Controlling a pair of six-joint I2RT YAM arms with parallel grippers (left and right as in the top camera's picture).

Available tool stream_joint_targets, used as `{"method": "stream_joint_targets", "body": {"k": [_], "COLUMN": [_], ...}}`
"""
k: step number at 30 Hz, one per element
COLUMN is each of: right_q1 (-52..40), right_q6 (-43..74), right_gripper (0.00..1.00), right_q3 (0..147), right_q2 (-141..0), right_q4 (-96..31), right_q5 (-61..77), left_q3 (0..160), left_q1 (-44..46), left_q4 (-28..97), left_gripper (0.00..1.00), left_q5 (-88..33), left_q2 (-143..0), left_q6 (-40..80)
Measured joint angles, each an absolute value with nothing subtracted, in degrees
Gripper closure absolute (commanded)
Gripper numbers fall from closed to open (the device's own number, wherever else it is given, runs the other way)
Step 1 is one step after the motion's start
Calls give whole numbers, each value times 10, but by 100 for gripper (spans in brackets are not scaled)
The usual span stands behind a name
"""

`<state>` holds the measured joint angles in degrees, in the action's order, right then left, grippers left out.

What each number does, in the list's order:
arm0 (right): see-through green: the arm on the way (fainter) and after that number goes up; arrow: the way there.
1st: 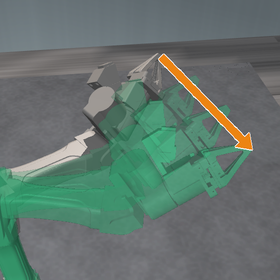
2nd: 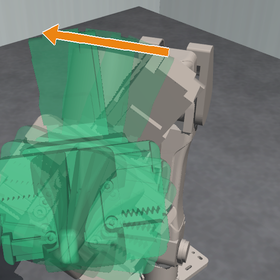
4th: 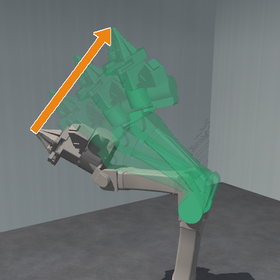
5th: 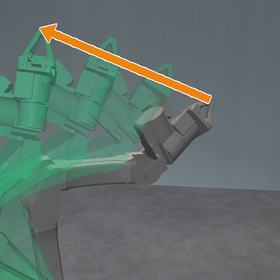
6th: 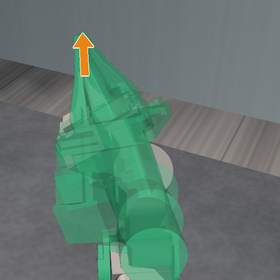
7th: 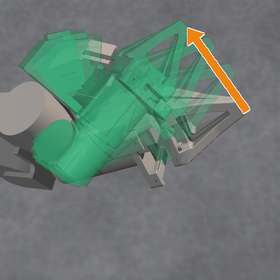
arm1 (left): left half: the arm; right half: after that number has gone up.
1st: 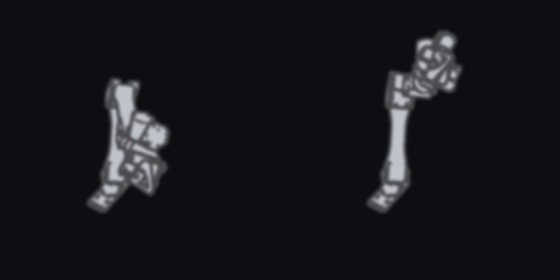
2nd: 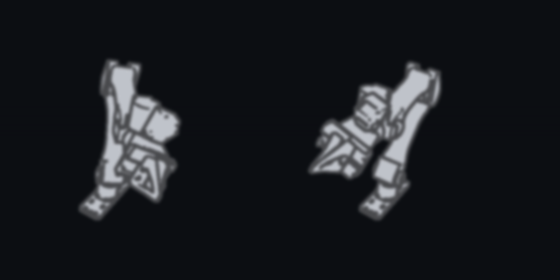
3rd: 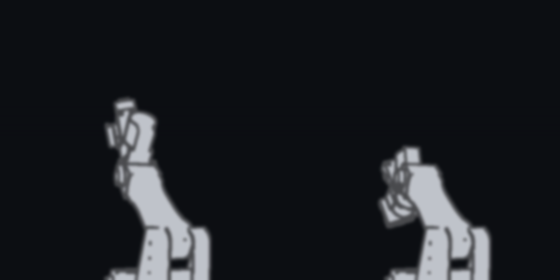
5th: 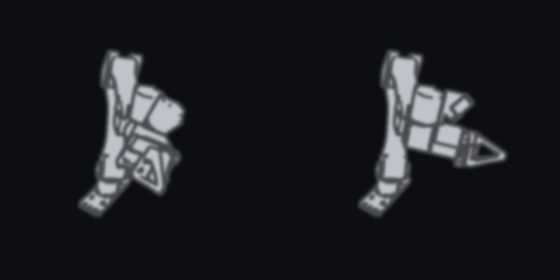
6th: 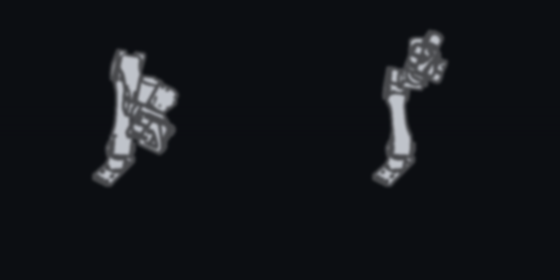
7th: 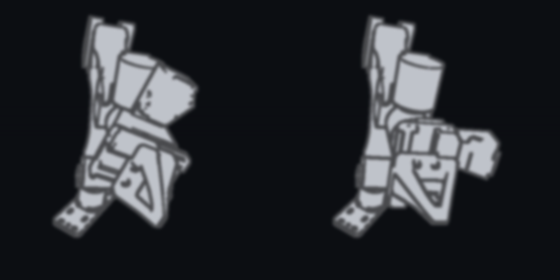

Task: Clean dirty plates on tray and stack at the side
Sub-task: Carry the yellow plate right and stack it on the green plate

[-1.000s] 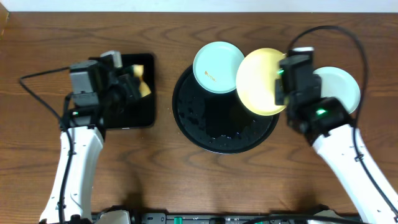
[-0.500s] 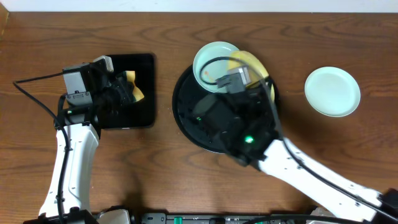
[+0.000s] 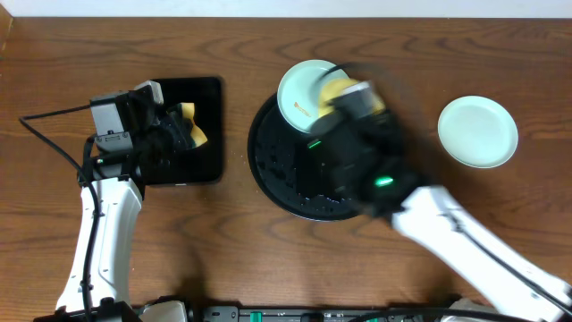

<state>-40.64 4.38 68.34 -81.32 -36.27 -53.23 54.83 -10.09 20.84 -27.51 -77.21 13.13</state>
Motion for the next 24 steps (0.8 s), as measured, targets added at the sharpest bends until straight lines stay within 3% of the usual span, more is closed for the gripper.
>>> {"method": "stream_joint_targets", "body": {"k": [6, 14, 23, 24], "right_q1": [-149, 185, 323, 327], "right_q6": [62, 92, 116, 117], "right_gripper": [99, 99, 98, 92], "right_q3": [696, 696, 696, 696], "right_q2": [-747, -829, -994, -1008], "right_q4": [-389, -385, -310, -301], "right_q5": [-286, 0, 116, 123], "left_q3": [548, 548, 548, 548], "left_q1": [-101, -101, -101, -101], "left_q4": [216, 223, 226, 226], "left_gripper": [92, 92, 92, 92], "left_q5": [-275, -275, -275, -275], "left_q2": [-772, -772, -772, -772], "left_q6": [131, 131, 131, 131]}}
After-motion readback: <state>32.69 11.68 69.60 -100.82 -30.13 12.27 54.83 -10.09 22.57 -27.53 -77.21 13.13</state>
